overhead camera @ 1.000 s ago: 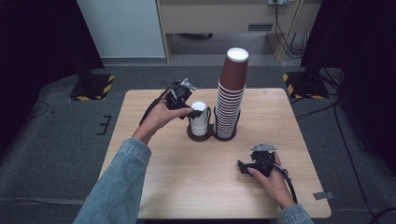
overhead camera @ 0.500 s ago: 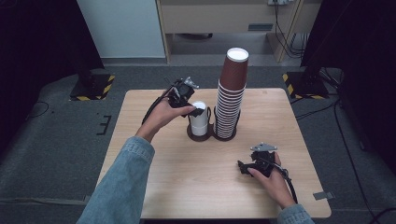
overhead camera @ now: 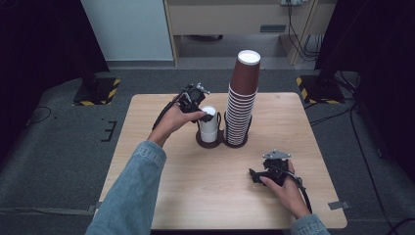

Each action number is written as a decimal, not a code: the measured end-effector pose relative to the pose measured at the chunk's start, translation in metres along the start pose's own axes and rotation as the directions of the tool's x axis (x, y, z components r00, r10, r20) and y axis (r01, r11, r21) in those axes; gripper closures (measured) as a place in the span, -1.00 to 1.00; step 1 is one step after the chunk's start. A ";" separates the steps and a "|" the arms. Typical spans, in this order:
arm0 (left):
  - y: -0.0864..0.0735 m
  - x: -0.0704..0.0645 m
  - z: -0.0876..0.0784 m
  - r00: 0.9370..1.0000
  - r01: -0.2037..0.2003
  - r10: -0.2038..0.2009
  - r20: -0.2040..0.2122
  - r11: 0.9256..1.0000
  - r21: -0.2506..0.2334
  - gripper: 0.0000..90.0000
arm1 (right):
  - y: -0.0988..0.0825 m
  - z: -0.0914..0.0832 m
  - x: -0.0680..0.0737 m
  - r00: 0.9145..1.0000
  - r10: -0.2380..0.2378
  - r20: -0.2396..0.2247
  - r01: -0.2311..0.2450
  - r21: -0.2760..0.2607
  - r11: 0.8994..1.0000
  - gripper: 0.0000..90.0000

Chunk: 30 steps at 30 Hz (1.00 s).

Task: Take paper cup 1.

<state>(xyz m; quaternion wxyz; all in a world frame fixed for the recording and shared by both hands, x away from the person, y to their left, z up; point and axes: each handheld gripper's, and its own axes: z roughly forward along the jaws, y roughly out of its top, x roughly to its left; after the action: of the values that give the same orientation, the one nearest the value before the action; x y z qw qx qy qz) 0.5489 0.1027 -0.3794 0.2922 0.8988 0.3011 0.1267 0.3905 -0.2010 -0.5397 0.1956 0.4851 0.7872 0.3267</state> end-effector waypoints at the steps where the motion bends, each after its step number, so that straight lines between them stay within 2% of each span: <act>1: 0.000 0.001 0.001 1.000 -0.006 0.006 0.000 1.000 0.008 -0.61 | 0.000 0.000 0.000 1.000 0.000 0.000 0.000 0.001 1.000 -0.99; 5: 0.001 0.000 0.007 1.000 -0.018 0.017 0.009 0.999 0.036 -0.56 | 0.000 0.000 0.000 1.000 -0.003 -0.003 0.003 -0.001 1.000 -0.99; 12: 0.004 0.001 0.014 1.000 -0.011 0.011 0.014 0.999 0.031 -0.54 | 0.000 0.000 -0.001 1.000 -0.005 -0.006 0.005 -0.001 1.000 -0.99; 16: 0.004 -0.001 0.021 0.999 -0.027 0.026 0.020 0.998 0.056 -0.54 | 0.000 0.000 -0.001 1.000 -0.004 -0.006 0.004 0.000 1.000 -0.99; 22: 0.001 -0.003 0.029 0.999 -0.025 0.023 0.022 0.997 0.072 -0.52 | 0.000 0.000 -0.001 1.000 -0.006 -0.006 0.006 -0.001 1.000 -0.99; 30: 0.003 -0.004 0.031 0.999 -0.026 0.024 0.029 0.997 0.071 -0.36 | 0.000 0.000 -0.001 1.000 -0.006 -0.007 0.006 0.000 1.000 -0.99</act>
<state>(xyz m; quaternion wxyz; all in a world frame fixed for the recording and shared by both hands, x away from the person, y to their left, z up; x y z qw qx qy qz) 0.5593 0.0844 -0.4022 0.2627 0.9140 0.2902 0.1070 0.3903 -0.2019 -0.5397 0.1938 0.4815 0.7893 0.3279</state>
